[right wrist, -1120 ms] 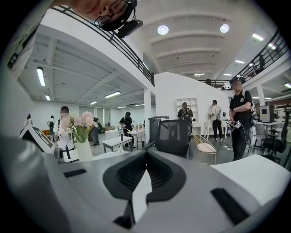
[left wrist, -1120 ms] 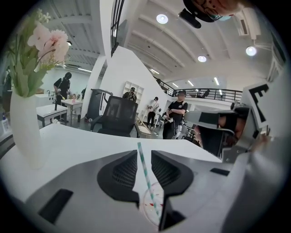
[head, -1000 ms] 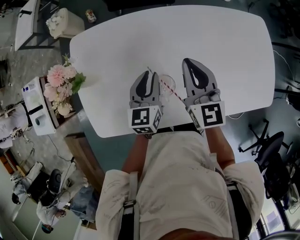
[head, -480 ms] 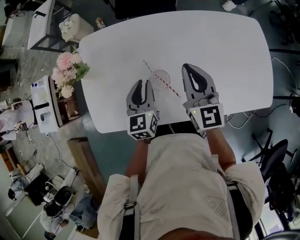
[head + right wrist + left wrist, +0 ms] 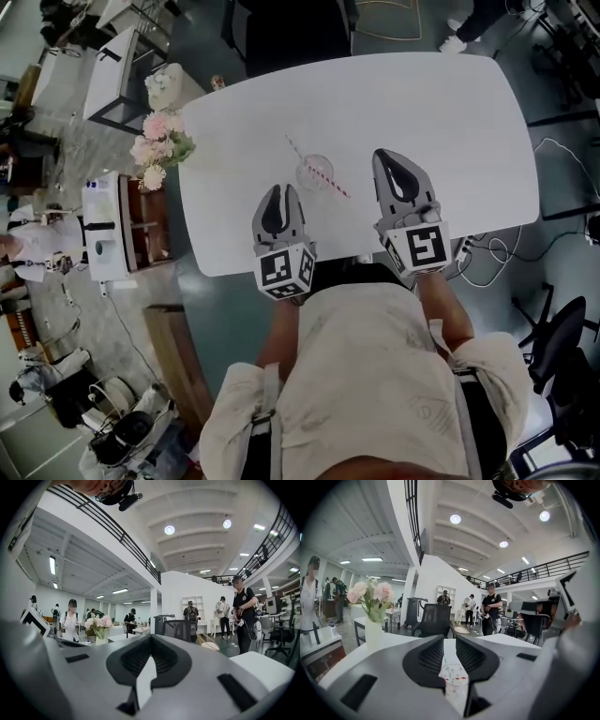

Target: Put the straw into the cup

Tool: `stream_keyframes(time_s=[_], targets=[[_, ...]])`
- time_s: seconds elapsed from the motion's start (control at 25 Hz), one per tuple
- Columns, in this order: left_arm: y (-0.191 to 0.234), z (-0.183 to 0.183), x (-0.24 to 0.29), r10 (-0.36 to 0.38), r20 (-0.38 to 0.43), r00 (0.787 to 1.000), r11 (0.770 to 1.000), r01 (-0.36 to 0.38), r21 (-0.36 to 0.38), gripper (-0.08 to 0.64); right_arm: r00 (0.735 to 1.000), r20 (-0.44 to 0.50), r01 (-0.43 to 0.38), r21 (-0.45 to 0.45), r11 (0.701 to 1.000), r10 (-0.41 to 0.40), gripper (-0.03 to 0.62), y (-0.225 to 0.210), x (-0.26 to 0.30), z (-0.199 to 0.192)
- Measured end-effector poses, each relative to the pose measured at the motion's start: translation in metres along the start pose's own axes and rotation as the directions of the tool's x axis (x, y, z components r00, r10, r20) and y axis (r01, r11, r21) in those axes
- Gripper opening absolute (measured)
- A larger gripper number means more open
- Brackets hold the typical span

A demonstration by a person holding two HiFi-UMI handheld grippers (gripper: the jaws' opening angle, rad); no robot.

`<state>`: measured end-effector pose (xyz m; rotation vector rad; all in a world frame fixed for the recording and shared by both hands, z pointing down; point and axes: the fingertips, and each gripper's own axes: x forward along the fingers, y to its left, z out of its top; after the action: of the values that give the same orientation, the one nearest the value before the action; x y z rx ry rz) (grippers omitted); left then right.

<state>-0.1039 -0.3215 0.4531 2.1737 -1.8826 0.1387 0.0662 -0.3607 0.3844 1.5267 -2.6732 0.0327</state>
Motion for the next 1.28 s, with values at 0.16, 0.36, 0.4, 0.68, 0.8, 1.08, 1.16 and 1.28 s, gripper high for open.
stream_keyframes(time_s=[0.16,0.36,0.4,0.68,0.8,1.08,1.16,1.28], targets=[[-0.004,0.024,-0.017,0.001,0.067,0.998,0.999,-0.004,0.050,0.077,0.999,0.048,0.025,-0.025,0.999,-0.024,0.002,-0.002,-0.016,0.018],[-0.012,0.066,-0.038,-0.003,0.172,0.985,0.993,-0.017,0.113,0.077,0.993,0.109,0.060,-0.055,0.997,-0.053,0.002,-0.007,-0.035,0.048],[-0.014,0.073,-0.041,-0.005,0.193,0.981,0.992,-0.019,0.121,0.077,0.991,0.124,0.066,-0.062,0.996,-0.058,0.002,-0.009,-0.038,0.054],[-0.028,0.120,-0.051,-0.010,0.289,0.957,0.972,-0.058,0.228,0.077,0.973,0.213,0.117,-0.104,0.988,-0.093,0.002,-0.026,-0.053,0.087],[-0.033,0.133,-0.054,-0.012,0.323,0.946,0.964,-0.075,0.254,0.077,0.967,0.232,0.135,-0.111,0.985,-0.106,0.002,-0.033,-0.058,0.095],[-0.047,0.141,-0.058,-0.022,0.351,0.936,0.965,-0.072,0.252,0.077,0.965,0.240,0.141,-0.115,0.983,-0.111,0.002,-0.041,-0.067,0.099],[-0.050,0.140,-0.057,-0.013,0.348,0.937,0.964,-0.081,0.253,0.077,0.964,0.241,0.140,-0.112,0.984,-0.110,0.002,-0.043,-0.069,0.097],[-0.054,0.137,-0.055,-0.006,0.336,0.942,0.962,-0.087,0.259,0.074,0.965,0.239,0.135,-0.107,0.985,-0.106,0.002,-0.045,-0.070,0.093]])
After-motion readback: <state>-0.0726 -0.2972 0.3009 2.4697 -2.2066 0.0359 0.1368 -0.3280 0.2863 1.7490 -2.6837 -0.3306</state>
